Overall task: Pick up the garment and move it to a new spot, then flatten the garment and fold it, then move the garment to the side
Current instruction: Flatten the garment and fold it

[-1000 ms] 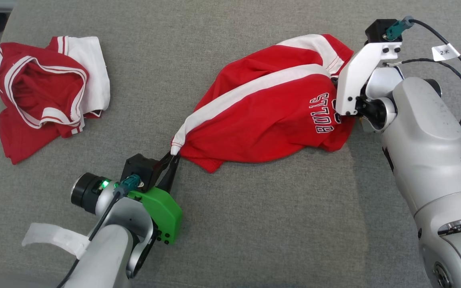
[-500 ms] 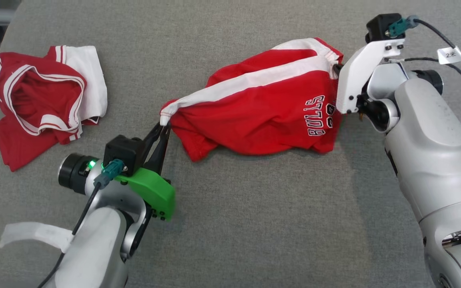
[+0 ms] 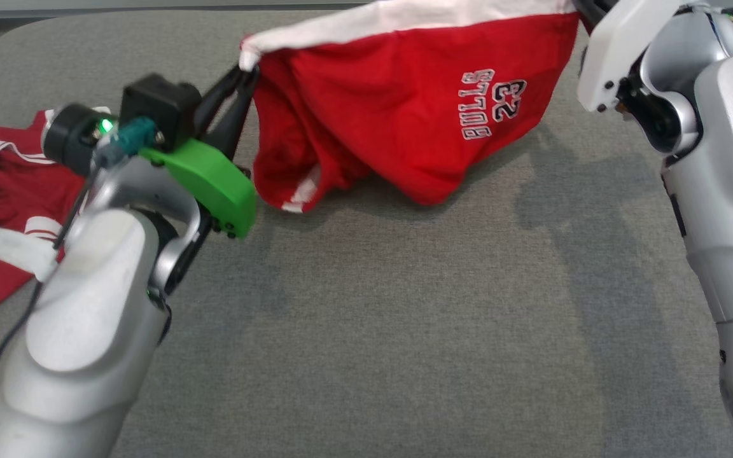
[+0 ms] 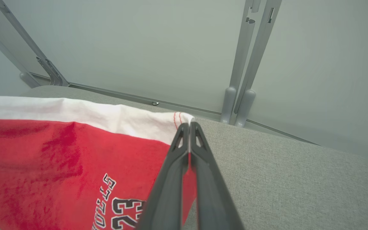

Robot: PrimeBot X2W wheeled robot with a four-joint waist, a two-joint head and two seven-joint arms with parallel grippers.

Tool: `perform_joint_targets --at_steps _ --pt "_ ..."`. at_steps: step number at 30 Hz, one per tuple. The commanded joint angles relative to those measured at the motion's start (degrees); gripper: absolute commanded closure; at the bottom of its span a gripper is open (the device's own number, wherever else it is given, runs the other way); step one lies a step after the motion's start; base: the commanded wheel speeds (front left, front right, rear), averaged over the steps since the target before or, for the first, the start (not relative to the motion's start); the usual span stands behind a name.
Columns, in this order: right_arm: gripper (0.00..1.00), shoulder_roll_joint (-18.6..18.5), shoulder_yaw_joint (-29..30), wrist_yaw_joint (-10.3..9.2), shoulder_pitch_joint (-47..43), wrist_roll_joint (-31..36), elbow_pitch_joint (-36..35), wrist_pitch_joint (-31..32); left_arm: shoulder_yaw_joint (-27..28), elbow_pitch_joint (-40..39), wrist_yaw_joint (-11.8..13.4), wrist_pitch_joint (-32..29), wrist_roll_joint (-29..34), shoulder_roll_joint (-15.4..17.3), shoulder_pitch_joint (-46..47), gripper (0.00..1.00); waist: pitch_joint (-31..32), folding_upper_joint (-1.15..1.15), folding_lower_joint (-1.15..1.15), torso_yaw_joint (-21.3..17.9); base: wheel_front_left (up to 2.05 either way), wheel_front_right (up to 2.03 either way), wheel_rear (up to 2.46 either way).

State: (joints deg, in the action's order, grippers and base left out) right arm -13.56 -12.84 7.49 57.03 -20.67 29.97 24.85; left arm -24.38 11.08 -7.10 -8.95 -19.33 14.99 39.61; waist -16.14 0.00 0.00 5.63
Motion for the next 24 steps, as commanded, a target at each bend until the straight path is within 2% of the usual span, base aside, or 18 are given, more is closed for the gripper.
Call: perform_joint_targets --at_steps 1,3,7,13,15,24 --pt "1.0 0.55 -0.74 0.0 1.41 -1.18 -0.44 0.44 -0.39 0.44 -0.3 0.04 -0.92 1.25 3.48 1.0 -2.54 0.0 0.0 -3.19 0.0 0.0 0.0" --pt "1.0 -0.87 -2.52 -0.05 3.95 -0.93 -0.64 0.26 -1.13 1.1 -0.27 0.92 -4.0 2.08 7.8 1.0 -4.28 0.0 0.0 -4.77 0.0 0.0 0.0" --pt "1.0 -0.97 -4.86 -0.02 10.79 0.52 0.26 -3.71 -2.56 2.9 -0.31 3.39 -9.11 5.12 16.92 1.0 -8.12 0.0 0.0 -7.35 0.0 0.0 0.0" --pt "1.0 0.57 -2.83 -0.03 21.54 5.18 5.13 -12.6 -3.42 7.03 -0.34 8.37 -13.55 7.47 28.34 1.0 -12.47 0.0 0.0 -10.11 0.0 0.0 0.0" --pt "1.0 0.78 -2.16 -0.03 23.19 6.22 6.05 -14.06 -3.24 7.92 -0.34 9.47 -14.07 7.37 29.9 1.0 -12.92 0.0 0.0 -10.24 0.0 0.0 0.0" --pt "1.0 0.92 4.71 -0.04 35.37 18.2 10.34 -30.1 1.42 15.78 -0.35 18.09 -18.13 4.16 41.78 1.0 -15.97 0.0 0.0 -10.08 0.0 0.0 0.0"
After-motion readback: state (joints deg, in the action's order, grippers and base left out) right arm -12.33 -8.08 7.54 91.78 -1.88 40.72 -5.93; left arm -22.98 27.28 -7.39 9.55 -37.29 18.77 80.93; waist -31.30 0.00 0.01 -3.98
